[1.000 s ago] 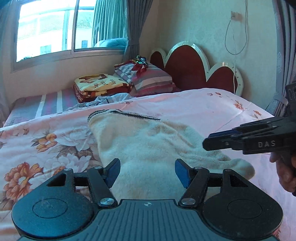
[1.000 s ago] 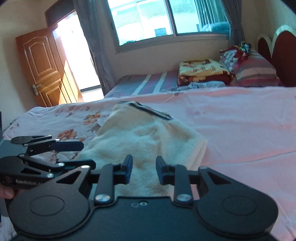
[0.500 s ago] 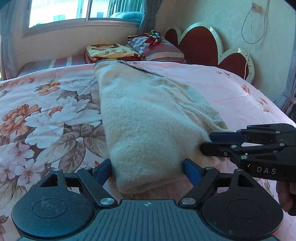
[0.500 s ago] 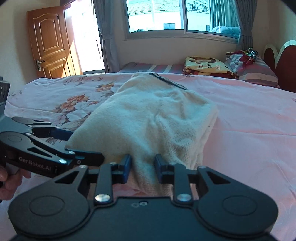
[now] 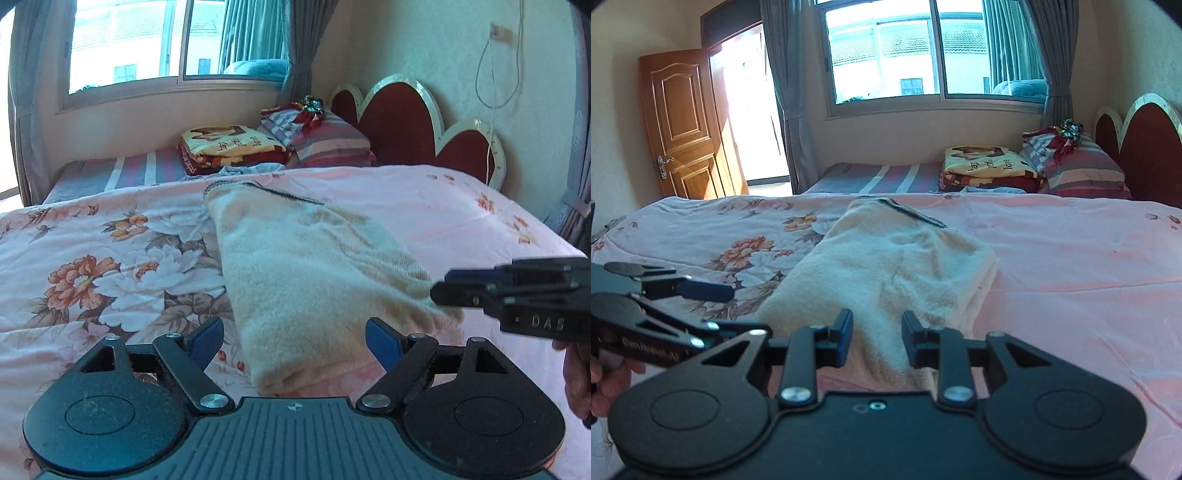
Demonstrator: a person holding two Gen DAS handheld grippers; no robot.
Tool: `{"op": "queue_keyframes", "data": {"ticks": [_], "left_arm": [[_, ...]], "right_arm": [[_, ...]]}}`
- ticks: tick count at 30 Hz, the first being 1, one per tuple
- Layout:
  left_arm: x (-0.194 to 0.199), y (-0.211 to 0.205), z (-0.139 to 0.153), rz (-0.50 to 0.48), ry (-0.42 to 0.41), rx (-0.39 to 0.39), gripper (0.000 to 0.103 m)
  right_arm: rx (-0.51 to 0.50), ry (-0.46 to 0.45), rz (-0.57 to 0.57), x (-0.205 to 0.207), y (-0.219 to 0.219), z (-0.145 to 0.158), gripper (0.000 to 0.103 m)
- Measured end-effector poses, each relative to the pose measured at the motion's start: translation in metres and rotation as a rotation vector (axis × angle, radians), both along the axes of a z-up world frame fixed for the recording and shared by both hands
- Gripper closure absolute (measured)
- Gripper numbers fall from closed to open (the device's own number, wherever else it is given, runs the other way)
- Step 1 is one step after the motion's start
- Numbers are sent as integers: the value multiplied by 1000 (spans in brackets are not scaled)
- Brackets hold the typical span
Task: Fold small clothes
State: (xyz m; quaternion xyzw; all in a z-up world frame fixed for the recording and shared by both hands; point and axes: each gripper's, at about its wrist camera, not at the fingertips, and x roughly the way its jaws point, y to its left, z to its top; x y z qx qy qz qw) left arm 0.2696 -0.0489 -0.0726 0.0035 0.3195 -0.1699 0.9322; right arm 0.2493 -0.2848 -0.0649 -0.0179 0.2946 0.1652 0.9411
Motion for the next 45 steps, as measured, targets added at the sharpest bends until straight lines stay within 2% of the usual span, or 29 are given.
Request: {"op": "queue_keyframes", "data": {"ticks": [3, 6, 7, 9, 11, 13, 14, 17, 19, 20, 21, 23, 25, 28, 30, 32, 34, 35, 38, 41, 43, 45], "left_arm": [[18, 3, -11, 40, 44, 18, 20], [35, 5, -32, 41, 139, 28, 20], [36, 6, -34, 41, 146, 13, 18], [35, 7, -29, 47, 130, 20, 17], [35, 7, -23, 46, 96, 30, 17], [40, 9, -20, 48, 94, 13, 16], [45, 10, -19, 51, 102, 6, 16], [54, 12, -21, 51, 123, -16, 16], [57, 12, -25, 52, 138, -29, 16], [58, 12, -27, 54, 144, -37, 16], [59, 12, -28, 56, 148, -43, 16], [60, 10, -28, 55, 148, -53, 16], [61, 7, -30, 41, 153, -64, 15], [65, 0, -35, 38, 167, -38, 12], [65, 1, -31, 40, 164, -40, 12], [66, 7, -23, 48, 137, -47, 12], [69, 14, -16, 66, 109, -56, 12], [74, 18, -14, 82, 103, -58, 12], [91, 21, -16, 111, 125, -53, 12], [104, 17, -25, 92, 178, -31, 12], [104, 16, -25, 83, 171, -21, 12], [103, 15, -22, 75, 159, 5, 12]], "right_arm": [[-41, 25, -14, 5, 1, -12, 78], [-81, 83, -22, 18, 2, -27, 79], [-87, 109, -27, 23, 2, -31, 79], [-58, 98, -33, 23, -1, -25, 79], [-18, 61, -50, 21, -6, -15, 74], [14, 61, -77, 28, -14, -11, 65], [28, 83, -97, 35, -18, -12, 57], [130, 205, -118, 63, -33, -27, 51], [224, 268, -117, 75, -42, -38, 62], [235, 269, -102, 78, -44, -38, 76], [224, 243, -82, 76, -43, -35, 80], [216, 188, -67, 68, -45, -25, 82], [251, 181, -101, 65, -56, -24, 83], [276, 288, -109, 74, -60, -49, 79], [285, 287, -106, 75, -62, -46, 75], [298, 232, -135, 69, -67, -31, 71], [252, 109, -168, 59, -69, -11, 82], [240, 98, -158, 61, -67, -7, 86], [202, 123, -133, 76, -55, -11, 84], [71, 235, -159, 100, -47, -41, 85], [127, 252, -178, 102, -57, -43, 83], [184, 249, -182, 98, -64, -33, 82]]}}
